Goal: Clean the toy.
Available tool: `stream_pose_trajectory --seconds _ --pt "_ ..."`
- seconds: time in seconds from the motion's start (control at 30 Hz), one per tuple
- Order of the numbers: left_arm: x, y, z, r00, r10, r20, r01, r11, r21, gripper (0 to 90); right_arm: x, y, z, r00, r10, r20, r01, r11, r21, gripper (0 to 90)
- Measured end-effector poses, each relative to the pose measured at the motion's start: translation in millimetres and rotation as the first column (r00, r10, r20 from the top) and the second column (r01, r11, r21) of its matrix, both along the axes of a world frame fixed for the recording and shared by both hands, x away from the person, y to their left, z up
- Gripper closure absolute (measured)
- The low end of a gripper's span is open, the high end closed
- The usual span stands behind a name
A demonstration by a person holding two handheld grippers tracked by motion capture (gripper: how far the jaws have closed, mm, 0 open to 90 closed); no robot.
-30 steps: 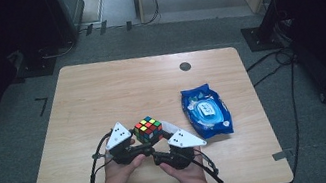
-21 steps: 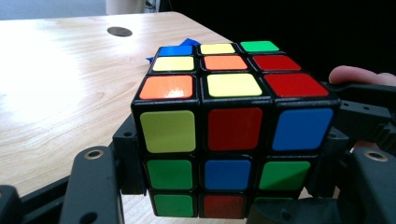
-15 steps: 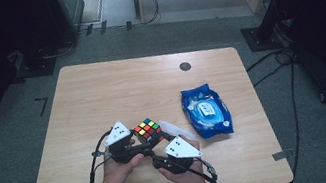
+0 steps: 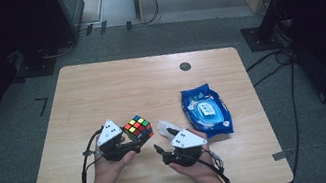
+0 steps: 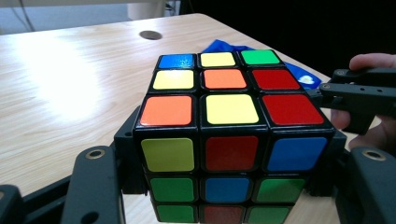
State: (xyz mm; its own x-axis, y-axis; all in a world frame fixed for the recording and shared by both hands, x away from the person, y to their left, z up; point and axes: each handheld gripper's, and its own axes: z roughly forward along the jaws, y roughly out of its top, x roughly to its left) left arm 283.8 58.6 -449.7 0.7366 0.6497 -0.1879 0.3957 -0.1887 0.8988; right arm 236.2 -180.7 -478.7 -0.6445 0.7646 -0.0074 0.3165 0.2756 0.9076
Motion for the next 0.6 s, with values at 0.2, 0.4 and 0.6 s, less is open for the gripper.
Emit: stream_pose_trajectory --seconds 0.2,0.4,0.6 --pt "3.3 3.4 -3.9 1.0 0.006 -0.005 -0.006 0.9997 0.024 33.9 18.2 -31.8 -12.7 0.9838 -0.09 -0.155 0.08 0.994 -0.075 45.0" --pt "3.3 1.6 -7.3 1.0 0.005 -0.003 -0.005 0.999 0.043 33.9 24.2 -40.8 -27.0 0.9624 -0.163 -0.217 0.144 0.984 -0.1 53.1" --pt "2.8 -0.1 -9.3 1.0 -0.002 -0.003 0.002 0.9982 0.06 33.9 28.5 -41.7 -35.2 0.9551 -0.166 -0.245 0.143 0.984 -0.11 62.3"
